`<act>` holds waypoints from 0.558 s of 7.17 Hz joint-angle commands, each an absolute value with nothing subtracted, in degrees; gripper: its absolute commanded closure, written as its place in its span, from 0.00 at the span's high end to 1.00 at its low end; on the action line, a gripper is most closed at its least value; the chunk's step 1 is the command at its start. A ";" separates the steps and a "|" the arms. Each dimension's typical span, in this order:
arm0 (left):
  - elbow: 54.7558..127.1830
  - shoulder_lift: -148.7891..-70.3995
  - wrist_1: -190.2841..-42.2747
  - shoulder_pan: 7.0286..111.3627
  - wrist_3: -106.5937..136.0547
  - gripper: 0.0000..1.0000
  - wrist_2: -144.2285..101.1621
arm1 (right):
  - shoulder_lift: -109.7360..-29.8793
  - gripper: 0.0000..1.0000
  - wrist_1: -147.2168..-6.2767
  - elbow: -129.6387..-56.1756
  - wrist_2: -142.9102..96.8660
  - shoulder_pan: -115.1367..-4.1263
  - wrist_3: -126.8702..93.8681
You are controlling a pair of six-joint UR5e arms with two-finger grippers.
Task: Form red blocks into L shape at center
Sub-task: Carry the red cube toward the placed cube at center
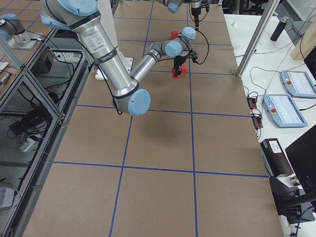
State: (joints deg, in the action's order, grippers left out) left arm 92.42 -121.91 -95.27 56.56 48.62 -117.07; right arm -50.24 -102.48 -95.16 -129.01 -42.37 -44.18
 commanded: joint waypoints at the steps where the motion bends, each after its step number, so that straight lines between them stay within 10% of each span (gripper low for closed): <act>1: 91.15 -120.59 -98.50 56.43 48.60 1.00 -117.07 | -40.56 0.00 -102.74 -84.77 -129.28 -37.90 -48.83; 4: 86.84 -120.15 -104.76 56.51 48.60 1.00 -117.07 | -31.94 0.00 -102.22 -75.19 -129.03 -33.67 -55.27</act>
